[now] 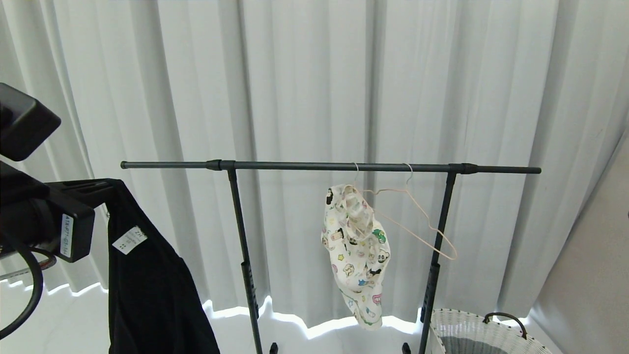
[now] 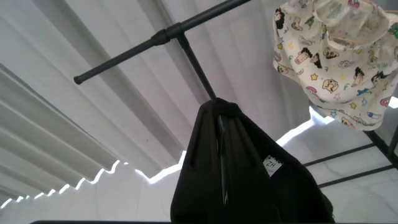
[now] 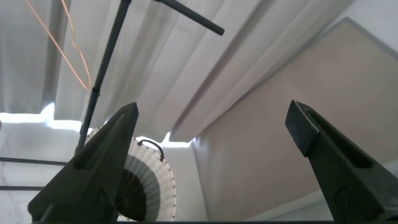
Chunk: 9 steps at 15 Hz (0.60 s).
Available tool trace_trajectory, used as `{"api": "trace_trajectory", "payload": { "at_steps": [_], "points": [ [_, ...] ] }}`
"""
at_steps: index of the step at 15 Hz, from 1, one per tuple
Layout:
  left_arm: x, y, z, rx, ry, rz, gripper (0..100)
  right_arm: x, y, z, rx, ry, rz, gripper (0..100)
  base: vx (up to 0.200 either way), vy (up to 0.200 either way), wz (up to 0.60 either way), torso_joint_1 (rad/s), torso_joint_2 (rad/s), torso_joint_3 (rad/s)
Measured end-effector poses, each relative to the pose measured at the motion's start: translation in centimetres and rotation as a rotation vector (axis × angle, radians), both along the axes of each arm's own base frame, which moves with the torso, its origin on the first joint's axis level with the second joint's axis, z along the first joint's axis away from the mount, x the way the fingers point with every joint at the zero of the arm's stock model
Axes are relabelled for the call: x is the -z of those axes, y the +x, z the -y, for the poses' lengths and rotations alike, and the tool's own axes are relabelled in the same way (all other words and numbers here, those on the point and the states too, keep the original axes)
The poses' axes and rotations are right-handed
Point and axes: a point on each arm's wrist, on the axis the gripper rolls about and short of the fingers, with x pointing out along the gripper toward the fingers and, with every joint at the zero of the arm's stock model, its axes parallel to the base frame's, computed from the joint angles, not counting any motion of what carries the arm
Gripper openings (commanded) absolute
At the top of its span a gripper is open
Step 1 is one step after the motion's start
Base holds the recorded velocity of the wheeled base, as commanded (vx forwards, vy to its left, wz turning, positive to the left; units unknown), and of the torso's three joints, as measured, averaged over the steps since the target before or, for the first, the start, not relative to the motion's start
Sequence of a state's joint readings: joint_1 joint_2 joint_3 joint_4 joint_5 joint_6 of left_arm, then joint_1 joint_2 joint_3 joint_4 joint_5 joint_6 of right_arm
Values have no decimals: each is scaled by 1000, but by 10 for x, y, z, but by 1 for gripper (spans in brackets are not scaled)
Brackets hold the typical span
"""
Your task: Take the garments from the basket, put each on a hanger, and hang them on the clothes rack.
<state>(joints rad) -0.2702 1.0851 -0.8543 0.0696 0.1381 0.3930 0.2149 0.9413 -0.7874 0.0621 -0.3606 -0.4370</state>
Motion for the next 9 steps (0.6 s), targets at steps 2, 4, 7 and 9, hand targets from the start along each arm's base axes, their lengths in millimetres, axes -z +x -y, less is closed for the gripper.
{"api": "trace_trajectory", "payload": {
  "at_steps": [2,4,7,9],
  "points": [
    [-2,0,0,-2,-4,7,0,0,1,0,-3,0,-4,100,0,0,0,0,0,0],
    [-4,0,0,-10,-16,14,0,1,2,-1,-3,0,-9,100,100,0,0,1,-1,4],
    [-6,0,-1,-10,-21,21,0,0,3,-1,-2,1,-7,100,200,0,0,-1,-10,4],
    [-6,0,0,-9,-19,19,0,1,3,-1,-2,1,-8,100,200,0,0,15,12,2]
  ]
}}
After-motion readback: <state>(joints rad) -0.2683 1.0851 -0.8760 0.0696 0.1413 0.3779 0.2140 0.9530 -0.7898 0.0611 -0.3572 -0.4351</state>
